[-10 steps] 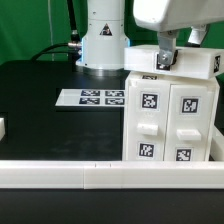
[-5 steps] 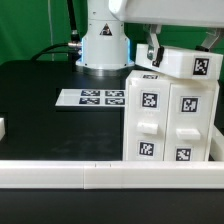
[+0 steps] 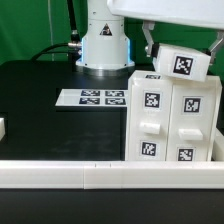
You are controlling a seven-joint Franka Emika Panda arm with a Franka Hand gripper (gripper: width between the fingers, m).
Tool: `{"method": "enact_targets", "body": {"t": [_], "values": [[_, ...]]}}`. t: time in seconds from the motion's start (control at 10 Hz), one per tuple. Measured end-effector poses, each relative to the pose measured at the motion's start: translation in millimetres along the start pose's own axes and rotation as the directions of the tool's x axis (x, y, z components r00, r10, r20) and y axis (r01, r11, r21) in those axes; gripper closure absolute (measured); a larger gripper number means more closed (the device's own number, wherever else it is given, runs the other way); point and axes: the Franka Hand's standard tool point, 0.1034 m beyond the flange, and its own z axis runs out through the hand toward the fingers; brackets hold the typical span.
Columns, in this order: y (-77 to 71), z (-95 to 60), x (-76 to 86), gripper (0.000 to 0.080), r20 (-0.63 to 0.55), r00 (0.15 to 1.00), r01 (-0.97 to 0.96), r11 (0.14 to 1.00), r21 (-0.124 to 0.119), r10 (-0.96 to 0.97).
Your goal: Assemble cabinet
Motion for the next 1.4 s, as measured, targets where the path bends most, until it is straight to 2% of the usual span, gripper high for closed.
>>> {"method": "enact_targets", "body": {"t": [0.2,0.4,0.5,0.6,0.8,0.9,1.0,1.3,1.4], "values": [[-0.5,-0.1,-0.1,0.0236,0.001,0.990,-0.141,0.990,0.004,0.141],[1.9,0.9,4.4,0.0236,-0.024,0.926,-0.377,0.926,0.035,0.378],[-1.2,1.1,4.1,0.0236,-0.031,0.848,-0.527,0.848,0.055,0.529],[-4.3,1.0,3.6,0.0236,-0.029,0.817,-0.574,0.817,0.062,0.576],[-8.2,1.3,3.4,0.0236,-0.018,0.678,-0.733,0.677,0.071,0.735],[-8.3,1.3,3.7,0.0236,-0.018,0.673,-0.737,0.672,0.073,0.740],[-9.8,1.0,4.8,0.0236,0.000,0.624,-0.779,0.622,0.083,0.781],[-13.0,0.5,4.7,0.0236,0.041,0.426,-0.903,0.421,0.087,0.904],[-13.5,0.8,5.6,0.0236,0.047,0.329,-0.941,0.324,0.096,0.943]]}}
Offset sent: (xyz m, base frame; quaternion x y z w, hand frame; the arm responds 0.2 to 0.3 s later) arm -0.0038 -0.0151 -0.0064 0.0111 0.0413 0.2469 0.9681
